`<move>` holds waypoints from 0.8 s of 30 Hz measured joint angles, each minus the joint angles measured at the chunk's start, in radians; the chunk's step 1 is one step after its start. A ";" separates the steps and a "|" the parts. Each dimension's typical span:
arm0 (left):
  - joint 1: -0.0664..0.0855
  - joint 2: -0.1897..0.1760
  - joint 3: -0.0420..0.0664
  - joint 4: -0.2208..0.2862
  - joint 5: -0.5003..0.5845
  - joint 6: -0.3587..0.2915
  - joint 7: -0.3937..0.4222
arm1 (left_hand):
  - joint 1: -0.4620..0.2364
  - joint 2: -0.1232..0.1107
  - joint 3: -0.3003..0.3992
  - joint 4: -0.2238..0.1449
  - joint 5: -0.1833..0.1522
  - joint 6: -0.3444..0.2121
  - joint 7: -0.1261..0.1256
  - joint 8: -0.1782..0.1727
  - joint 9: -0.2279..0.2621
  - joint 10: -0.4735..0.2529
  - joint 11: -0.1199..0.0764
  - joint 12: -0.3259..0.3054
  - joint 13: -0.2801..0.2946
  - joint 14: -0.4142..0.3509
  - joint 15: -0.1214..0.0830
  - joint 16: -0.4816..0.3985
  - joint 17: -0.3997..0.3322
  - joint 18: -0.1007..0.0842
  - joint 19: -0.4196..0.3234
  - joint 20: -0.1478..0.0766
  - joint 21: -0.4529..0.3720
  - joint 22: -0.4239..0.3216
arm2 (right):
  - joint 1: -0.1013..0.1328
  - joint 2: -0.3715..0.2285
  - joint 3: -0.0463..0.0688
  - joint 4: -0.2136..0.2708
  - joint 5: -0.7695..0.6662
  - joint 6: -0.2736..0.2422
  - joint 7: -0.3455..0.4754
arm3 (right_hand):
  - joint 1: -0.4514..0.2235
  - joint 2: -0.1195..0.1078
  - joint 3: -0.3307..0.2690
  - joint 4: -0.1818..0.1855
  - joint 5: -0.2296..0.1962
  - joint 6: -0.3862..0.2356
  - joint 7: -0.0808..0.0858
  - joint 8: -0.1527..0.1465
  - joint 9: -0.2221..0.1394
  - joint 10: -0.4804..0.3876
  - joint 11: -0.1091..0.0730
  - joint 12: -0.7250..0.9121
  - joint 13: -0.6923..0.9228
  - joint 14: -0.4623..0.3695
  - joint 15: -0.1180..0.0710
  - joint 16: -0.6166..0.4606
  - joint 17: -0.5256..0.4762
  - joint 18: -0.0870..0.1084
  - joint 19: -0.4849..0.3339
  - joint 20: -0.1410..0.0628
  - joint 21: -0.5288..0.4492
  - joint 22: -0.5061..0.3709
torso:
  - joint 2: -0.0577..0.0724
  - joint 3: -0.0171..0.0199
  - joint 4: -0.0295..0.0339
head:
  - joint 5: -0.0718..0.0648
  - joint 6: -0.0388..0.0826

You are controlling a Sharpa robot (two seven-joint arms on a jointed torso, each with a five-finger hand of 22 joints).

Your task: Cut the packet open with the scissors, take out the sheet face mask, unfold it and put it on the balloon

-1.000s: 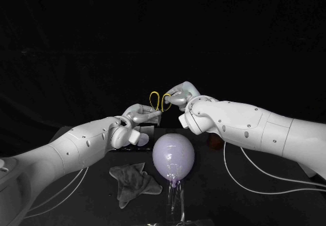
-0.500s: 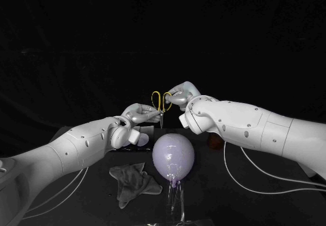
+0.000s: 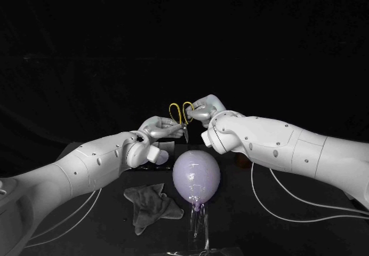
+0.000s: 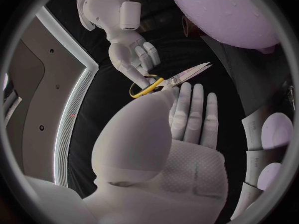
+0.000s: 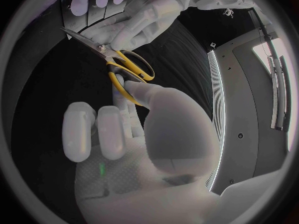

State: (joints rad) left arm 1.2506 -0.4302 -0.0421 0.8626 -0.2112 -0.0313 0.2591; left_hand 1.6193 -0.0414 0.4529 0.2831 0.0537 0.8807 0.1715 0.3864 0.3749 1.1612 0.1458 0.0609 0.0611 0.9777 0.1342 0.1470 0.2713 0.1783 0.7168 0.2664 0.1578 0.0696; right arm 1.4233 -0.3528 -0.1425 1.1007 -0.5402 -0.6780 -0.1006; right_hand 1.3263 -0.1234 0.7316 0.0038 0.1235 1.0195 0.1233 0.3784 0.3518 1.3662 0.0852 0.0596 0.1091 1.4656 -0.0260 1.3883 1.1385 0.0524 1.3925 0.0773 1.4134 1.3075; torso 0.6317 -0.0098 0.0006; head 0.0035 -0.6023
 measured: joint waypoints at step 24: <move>0.002 0.006 -0.008 -0.003 0.034 0.000 -0.042 | -0.084 -0.150 -0.121 -0.035 -0.002 -0.158 0.021 -0.126 -0.063 -0.277 0.031 0.000 0.001 -0.226 0.039 -0.083 -0.052 -0.001 -0.261 0.021 -0.086 -0.021 | -0.008 -0.007 0.001 0.021 0.079 -0.059 0.054 | -0.004 0.004 0.004 -0.004 -0.006 -0.002 0.001 0.002 0.002 -0.001 -0.001 0.004 0.001 0.000 0.003 -0.004 -0.002 -0.001 0.000 0.000 0.000 0.000 | 0.000 -0.0015 -0.0005 | -0.001 0.002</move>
State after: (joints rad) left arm 1.2524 -0.4238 -0.0496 0.8595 -0.1773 -0.0314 0.2174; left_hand 1.5355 -0.1912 0.3324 0.2484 0.0517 0.7231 0.1929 0.2604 0.3124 0.8839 0.1765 0.0610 0.0620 0.7513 0.1728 0.0645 0.2198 0.1772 0.4553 0.2875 0.0717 0.0484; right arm 1.4152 -0.3599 -0.1414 1.1217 -0.4617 -0.7367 -0.0470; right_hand 1.3222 -0.1196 0.7356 -0.0003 0.1172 1.0179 0.1248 0.3808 0.3538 1.3649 0.0839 0.0632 0.1099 1.4651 -0.0226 1.3846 1.1366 0.0518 1.3925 0.0773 1.4134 1.3077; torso 0.6315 -0.0113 0.0001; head 0.0023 -0.6005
